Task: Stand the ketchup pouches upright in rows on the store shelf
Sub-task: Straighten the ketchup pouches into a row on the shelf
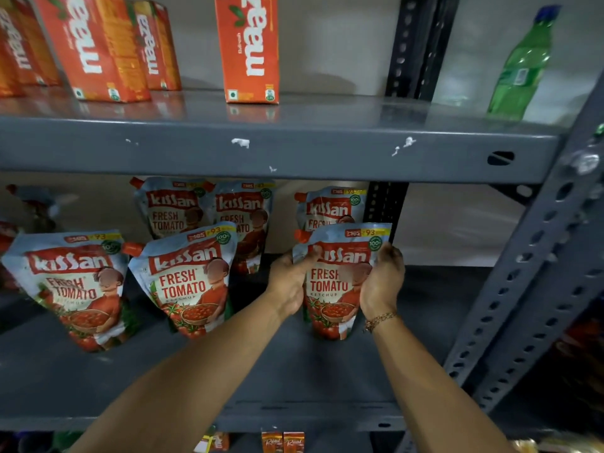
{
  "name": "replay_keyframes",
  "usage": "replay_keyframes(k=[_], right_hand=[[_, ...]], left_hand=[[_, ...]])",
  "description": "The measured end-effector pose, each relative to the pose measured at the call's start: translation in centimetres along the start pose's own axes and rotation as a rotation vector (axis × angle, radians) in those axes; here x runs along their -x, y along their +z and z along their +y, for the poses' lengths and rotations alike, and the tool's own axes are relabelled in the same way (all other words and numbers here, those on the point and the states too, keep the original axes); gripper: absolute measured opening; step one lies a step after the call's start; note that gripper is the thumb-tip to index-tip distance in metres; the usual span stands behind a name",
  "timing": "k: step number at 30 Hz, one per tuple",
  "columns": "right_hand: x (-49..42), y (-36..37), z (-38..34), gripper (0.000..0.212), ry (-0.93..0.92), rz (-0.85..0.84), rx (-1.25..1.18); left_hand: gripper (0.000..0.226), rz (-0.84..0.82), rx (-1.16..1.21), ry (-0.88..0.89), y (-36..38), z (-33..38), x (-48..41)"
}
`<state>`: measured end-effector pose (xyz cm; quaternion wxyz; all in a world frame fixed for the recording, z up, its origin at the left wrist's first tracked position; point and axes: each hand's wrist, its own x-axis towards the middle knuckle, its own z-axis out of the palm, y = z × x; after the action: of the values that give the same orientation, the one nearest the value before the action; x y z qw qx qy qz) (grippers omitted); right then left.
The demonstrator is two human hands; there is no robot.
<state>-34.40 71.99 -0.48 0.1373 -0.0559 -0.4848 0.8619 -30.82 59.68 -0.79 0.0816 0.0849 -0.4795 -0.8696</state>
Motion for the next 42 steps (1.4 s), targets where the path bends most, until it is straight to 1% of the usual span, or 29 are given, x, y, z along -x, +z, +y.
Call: replay_keyframes(k=[4,5,6,8,9,10,11,12,13,14,15,16,17,18,19,20,21,22,24,26,27,29,33,35,38,42], right_hand=[[0.3,-0.5,-0.5,0.026,-0.06,0.03,0.048],[0.5,-0.6,-0.5,0.025,-0.1,0.046,0.1],[0.7,-0.6,-0.3,0.023,-0.153,0.08,0.205],[1.7,-0.9,0.7,0.017,-0.239,0.238,0.469],[2.7,-1.1,1.3,0.018,-0.32,0.29,0.554],[4.0,-1.1,2.1,0.021,-0.469,0.259,0.608],[5.4,-1.0,2.9,0.024,-0.641,0.139,0.667],[6.8,-0.5,4.0,0.026,-0.746,-0.047,0.686],[8.0,0.2,5.2,0.025,-0.75,-0.261,0.68],[9.1,1.0,6.0,0.023,-0.692,-0.46,0.682],[9.8,2.1,6.7,0.022,-0.622,-0.603,0.677],[10.4,3.5,7.4,0.021,-0.519,-0.684,0.656],[10.7,5.0,8.1,0.024,-0.388,-0.71,0.624],[10.8,6.5,8.5,0.031,-0.237,-0.711,0.592],[10.7,7.9,8.8,0.037,-0.098,-0.706,0.548],[10.5,9.3,8.9,0.039,0.013,-0.698,0.49],[10.2,10.5,9.0,0.035,0.097,-0.688,0.415],[10.0,11.4,9.0,0.029,0.167,-0.671,0.342],[9.8,12.6,8.9,0.02,0.256,-0.608,0.248],[9.7,13.2,9.0,0.024,0.299,-0.549,0.174],[9.7,13.3,9.1,0.025,0.314,-0.526,0.131],[9.5,13.2,9.1,0.021,0.321,-0.486,0.056],[8.4,12.0,8.7,0.028,0.319,-0.376,-0.083],[7.8,11.1,8.6,0.026,0.273,-0.336,-0.079],[7.0,9.9,8.4,0.024,0.216,-0.321,-0.06],[7.4,9.4,8.4,0.023,0.17,-0.314,0.014]], left_hand=[[0.002,-0.028,-0.028,-0.005,0.4,-0.3,0.0],[0.004,-0.029,-0.056,0.011,0.3,-0.2,0.0],[0.009,-0.015,-0.097,0.034,0.2,0.0,0.2],[0.016,0.084,-0.265,0.117,-0.5,0.0,0.9],[0.013,0.193,-0.354,0.18,-1.1,-0.2,1.4],[0.012,0.324,-0.41,0.245,-1.9,-0.4,2.2],[0.015,0.442,-0.432,0.299,-2.8,-0.6,3.0],[0.017,0.559,-0.413,0.346,-4.0,-0.8,3.8],[0.012,0.67,-0.407,0.376,-5.1,-0.8,4.5],[0.003,0.777,-0.402,0.382,-6.1,-0.9,5.0],[0.016,0.9,-0.407,0.345,-6.9,-0.6,5.3],[0.03,1.01,-0.388,0.28,-7.9,-0.2,5.4],[0.042,1.104,-0.371,0.218,-8.6,0.6,5.7],[0.053,1.146,-0.359,0.181,-9.3,1.4,5.7],[0.061,1.149,-0.356,0.175,-10.2,2.4,5.7],[0.068,1.123,-0.361,0.207,-11.3,3.3,5.4],[0.071,1.073,-0.38,0.27,-12.3,4.1,5.1],[0.07,1.009,-0.401,0.335,-13.3,4.8,4.8],[0.061,0.902,-0.432,0.434,-14.7,6.0,4.6],[0.05,0.863,-0.441,0.464,-15.3,6.7,4.4],[0.047,0.845,-0.434,0.46,-15.4,6.9,4.2],[0.044,0.788,-0.409,0.433,-15.6,6.8,3.5],[0.033,0.702,-0.397,0.369,-14.7,6.1,2.2],[0.028,0.663,-0.399,0.365,-13.9,5.3,1.8],[0.023,0.605,-0.373,0.375,-13.1,4.3,1.5],[0.021,0.578,-0.363,0.398,-13.1,4.0,1.6]])
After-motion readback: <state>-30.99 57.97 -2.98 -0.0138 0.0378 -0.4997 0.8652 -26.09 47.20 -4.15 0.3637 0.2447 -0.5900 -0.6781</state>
